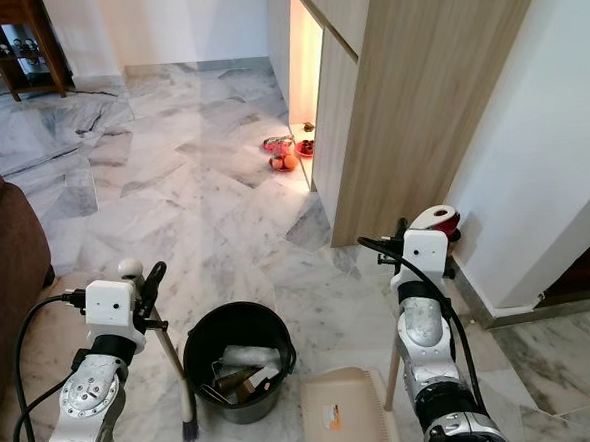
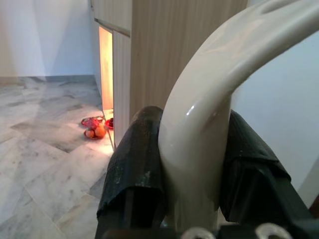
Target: Sweep floor
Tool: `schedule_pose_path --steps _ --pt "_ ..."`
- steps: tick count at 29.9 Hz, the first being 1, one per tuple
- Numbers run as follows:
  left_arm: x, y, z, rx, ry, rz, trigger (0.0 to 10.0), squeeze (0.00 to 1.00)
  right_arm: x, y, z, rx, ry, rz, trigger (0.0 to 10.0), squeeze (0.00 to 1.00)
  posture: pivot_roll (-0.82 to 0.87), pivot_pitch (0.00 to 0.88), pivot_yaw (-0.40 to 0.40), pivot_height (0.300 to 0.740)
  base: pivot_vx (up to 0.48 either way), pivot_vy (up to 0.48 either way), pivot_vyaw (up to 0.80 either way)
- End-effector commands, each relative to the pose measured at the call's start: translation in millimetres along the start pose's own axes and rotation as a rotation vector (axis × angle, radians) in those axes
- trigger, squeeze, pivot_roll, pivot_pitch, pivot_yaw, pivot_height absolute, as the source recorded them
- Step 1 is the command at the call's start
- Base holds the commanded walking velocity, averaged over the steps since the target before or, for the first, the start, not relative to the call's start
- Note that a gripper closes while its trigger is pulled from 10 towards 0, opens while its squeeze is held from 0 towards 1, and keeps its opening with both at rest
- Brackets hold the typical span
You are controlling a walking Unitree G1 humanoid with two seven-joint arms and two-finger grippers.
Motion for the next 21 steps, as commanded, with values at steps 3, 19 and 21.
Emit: schedule_pose_path --steps 3,19,21 --pt "3.1 12.8 6.2 -0.009 -0.022 0.047 10.0 0.00 5.3 10.0 2.7 0.016 -0.009 0.038 10.0 0.00 0.07 0.000 -0.065 0.740 0.000 0.000 0.00" --pt "5.7 14.1 7.0 -0.005 -0.035 0.052 10.0 0.00 3.8 8.2 -2.9 0.028 0.012 0.038 10.0 0.00 0.07 0.000 -0.057 0.740 -0.015 0.000 0.00" --pt "5.8 13.8 7.3 -0.002 -0.038 0.051 10.0 0.00 3.8 8.3 -3.4 0.029 0.014 0.038 10.0 0.00 0.07 0.000 -0.057 0.740 -0.242 0.000 0.00"
Point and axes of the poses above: a point about 5 cm out from each wrist's last joint towards the gripper, its own x axis pointing out of the wrist towards the gripper, its own y axis along the axis of the wrist's last joint, z = x × y, the point moved 6 cm from there along x, pointing out of the wrist towards the gripper, and after that the axes turned 9 degrees about -x, right-handed, at the moved point
